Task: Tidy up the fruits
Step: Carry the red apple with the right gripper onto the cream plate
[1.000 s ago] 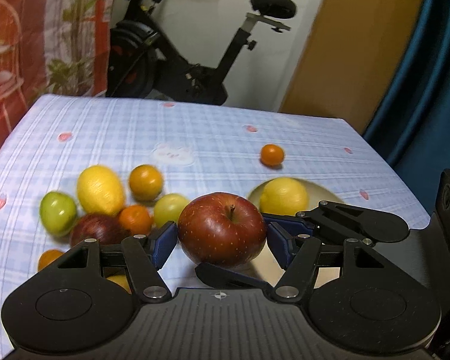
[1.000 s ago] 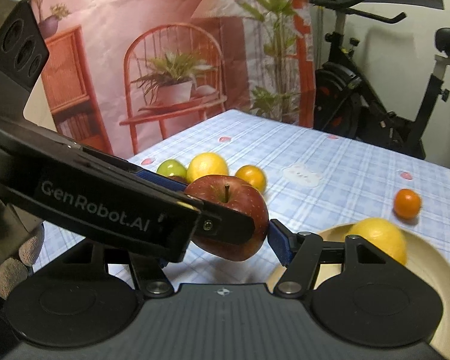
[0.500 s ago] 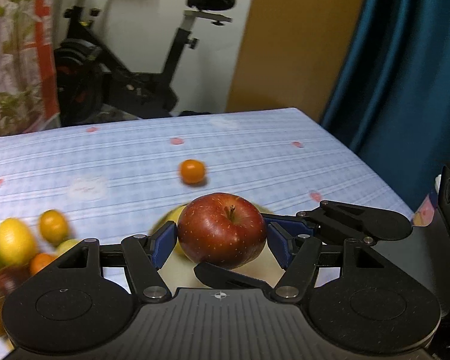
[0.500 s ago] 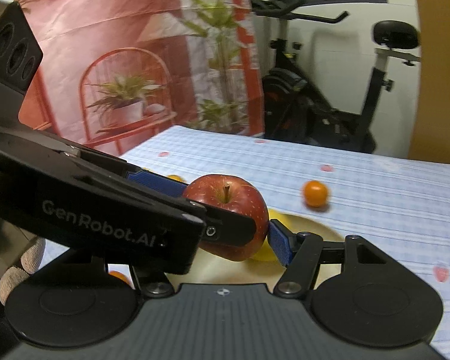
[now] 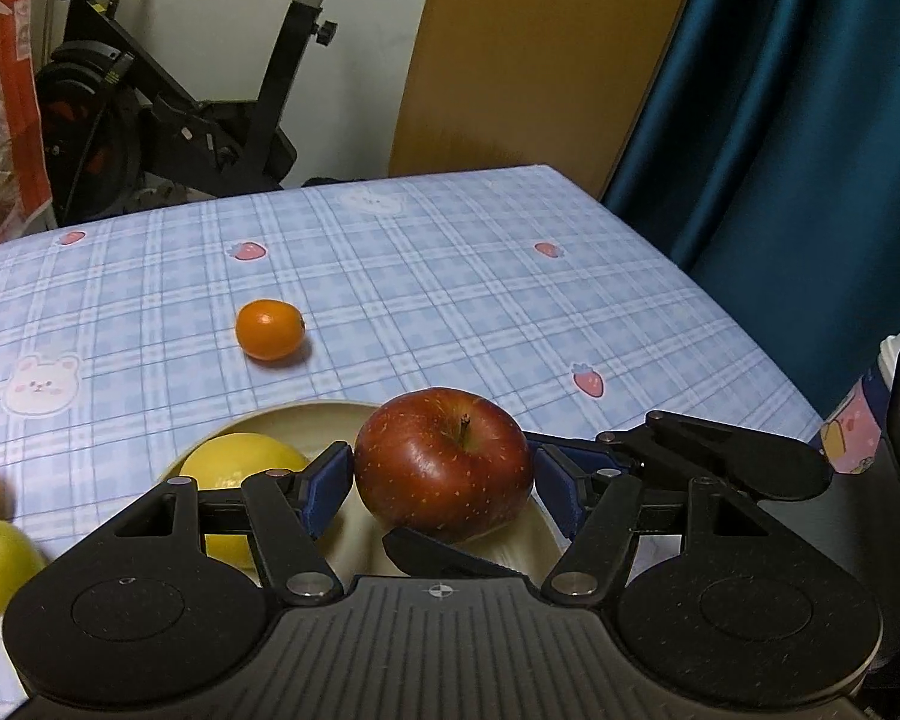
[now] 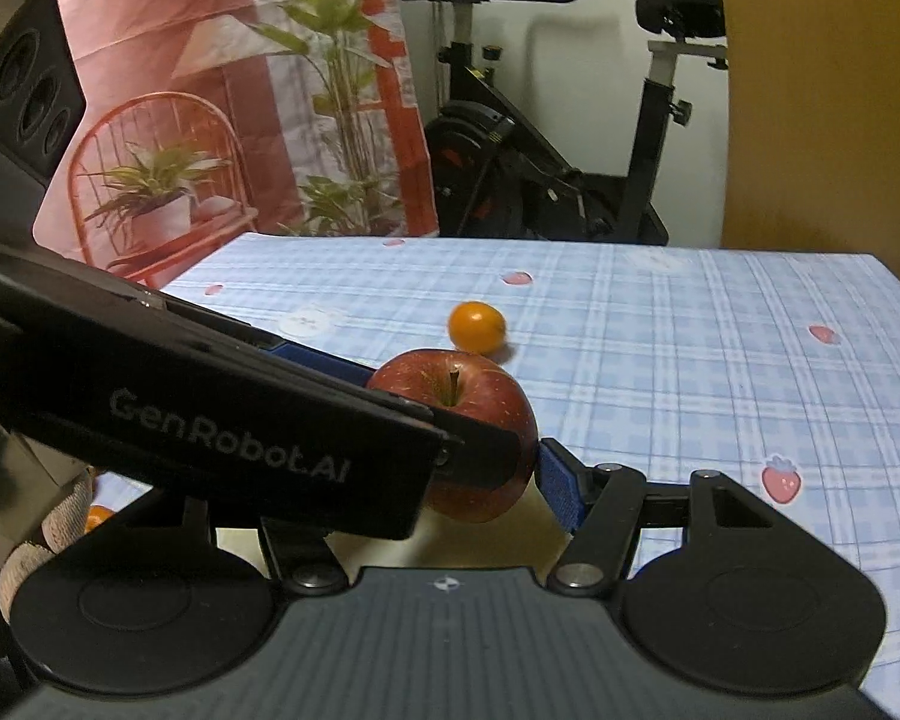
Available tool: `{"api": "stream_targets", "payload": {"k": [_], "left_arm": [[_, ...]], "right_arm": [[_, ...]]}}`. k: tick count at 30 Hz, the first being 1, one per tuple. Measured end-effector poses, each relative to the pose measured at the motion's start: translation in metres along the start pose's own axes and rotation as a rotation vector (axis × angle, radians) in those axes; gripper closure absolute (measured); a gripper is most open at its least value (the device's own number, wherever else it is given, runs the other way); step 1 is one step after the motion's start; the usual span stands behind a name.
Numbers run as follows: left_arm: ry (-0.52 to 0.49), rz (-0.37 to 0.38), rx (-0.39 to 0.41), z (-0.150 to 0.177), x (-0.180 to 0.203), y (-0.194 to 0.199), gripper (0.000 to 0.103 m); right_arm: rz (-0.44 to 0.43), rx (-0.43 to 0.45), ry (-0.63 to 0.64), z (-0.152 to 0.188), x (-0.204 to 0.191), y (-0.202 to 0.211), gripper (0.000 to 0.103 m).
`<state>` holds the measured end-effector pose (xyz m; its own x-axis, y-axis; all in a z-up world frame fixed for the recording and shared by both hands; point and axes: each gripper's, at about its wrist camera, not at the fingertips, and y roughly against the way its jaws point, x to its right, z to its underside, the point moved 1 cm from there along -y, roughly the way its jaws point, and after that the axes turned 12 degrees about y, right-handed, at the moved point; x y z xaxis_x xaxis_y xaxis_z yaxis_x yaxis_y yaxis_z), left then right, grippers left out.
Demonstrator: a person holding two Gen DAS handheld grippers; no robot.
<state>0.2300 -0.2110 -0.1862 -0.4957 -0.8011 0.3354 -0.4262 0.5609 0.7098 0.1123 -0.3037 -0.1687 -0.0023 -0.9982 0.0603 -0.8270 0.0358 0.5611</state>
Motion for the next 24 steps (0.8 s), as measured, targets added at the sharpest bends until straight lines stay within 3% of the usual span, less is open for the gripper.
{"api": "stream_targets", "payload": {"k": [24], "left_arm": [[-0.041,-0.064,-0.007,-0.004,-0.006,-0.009,0.034]], "right_arm": [[-0.007,-0.022,0.036,0.006,-0.001,-0.026,0.038]]}}
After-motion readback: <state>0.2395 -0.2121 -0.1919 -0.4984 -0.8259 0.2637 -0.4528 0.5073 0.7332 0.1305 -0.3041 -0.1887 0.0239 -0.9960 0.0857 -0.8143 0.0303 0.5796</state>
